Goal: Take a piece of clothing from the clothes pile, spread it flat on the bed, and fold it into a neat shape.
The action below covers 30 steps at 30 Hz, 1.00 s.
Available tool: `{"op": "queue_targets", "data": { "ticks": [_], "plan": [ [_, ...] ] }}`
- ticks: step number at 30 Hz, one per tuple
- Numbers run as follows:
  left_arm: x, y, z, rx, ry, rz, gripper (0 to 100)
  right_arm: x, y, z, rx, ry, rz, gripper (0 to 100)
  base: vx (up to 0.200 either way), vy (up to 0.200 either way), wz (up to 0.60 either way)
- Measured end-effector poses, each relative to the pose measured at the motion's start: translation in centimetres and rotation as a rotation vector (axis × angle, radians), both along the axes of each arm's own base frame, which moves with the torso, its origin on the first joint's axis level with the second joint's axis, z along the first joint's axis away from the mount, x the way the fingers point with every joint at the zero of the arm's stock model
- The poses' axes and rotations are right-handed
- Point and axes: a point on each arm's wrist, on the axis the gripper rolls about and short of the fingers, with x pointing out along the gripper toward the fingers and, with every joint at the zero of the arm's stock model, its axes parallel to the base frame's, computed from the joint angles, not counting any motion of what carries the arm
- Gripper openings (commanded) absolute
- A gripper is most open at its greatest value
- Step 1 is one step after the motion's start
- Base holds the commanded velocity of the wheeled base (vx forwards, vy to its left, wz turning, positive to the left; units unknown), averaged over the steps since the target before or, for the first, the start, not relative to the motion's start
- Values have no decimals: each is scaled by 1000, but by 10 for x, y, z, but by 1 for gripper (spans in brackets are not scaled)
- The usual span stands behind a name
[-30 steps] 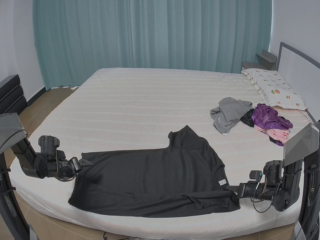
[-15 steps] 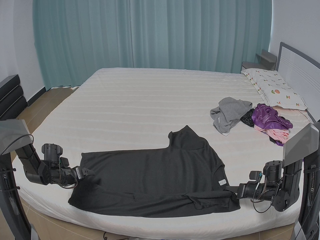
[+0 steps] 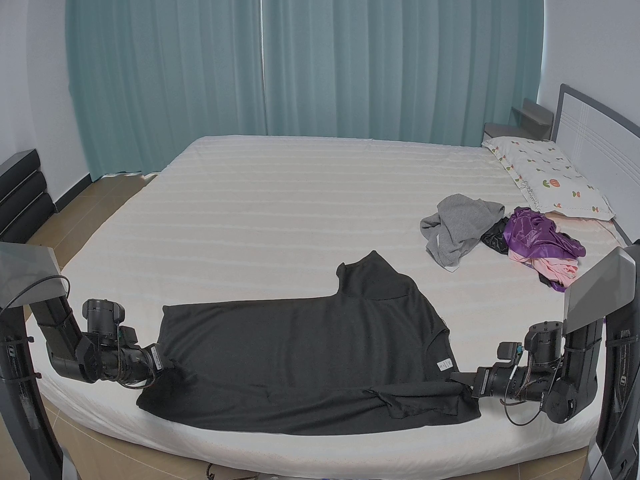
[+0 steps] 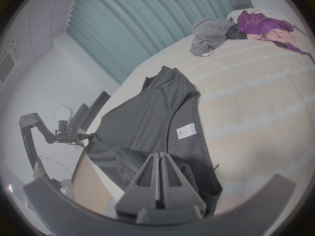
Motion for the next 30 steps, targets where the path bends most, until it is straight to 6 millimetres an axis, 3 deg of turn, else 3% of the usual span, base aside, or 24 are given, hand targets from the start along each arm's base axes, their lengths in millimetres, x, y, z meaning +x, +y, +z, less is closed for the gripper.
{"op": "queue_targets", "data": {
  "ticks": [6, 14, 30],
  "plan": [
    [-9, 2, 3, -19, -14, 42, 0, 1, 4, -3, -5, 1, 10, 0, 0, 0, 0],
    [-27, 4, 23, -52, -33, 101, 0, 4, 8, -1, -3, -19, 20, 0, 0, 0, 0],
    [-60, 15, 58, -45, -111, 168, 0, 11, 8, 24, 14, -124, 14, 0, 0, 0, 0]
  ]
}}
